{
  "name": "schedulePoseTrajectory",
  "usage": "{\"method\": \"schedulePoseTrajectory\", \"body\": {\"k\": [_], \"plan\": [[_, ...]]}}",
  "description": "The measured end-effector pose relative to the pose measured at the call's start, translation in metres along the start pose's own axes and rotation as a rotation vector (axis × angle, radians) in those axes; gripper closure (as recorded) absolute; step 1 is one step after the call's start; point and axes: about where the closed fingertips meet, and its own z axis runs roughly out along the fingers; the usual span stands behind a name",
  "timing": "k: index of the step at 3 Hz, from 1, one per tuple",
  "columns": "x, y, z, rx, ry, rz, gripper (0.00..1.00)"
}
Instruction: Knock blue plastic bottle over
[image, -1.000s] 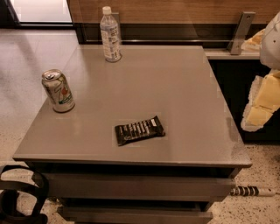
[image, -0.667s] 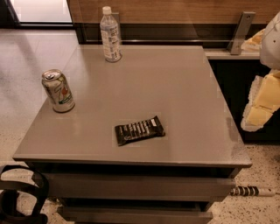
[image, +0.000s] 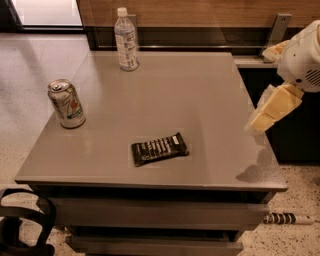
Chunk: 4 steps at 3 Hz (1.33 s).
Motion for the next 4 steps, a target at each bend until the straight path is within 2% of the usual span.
{"method": "schedulePoseTrajectory", "body": {"k": [1,2,3,4], "plan": [[-0.004,-0.019,0.021,0.063,-0.146,0.138,0.00],[-0.040,-0.064,0.034,0.176,-0.366,0.248,0.00],[-0.077,-0.103,0.037,0.261,-0.530,0.289,0.00],[-0.088,-0.119,0.033,0.313,-0.580,0.305,0.00]]}}
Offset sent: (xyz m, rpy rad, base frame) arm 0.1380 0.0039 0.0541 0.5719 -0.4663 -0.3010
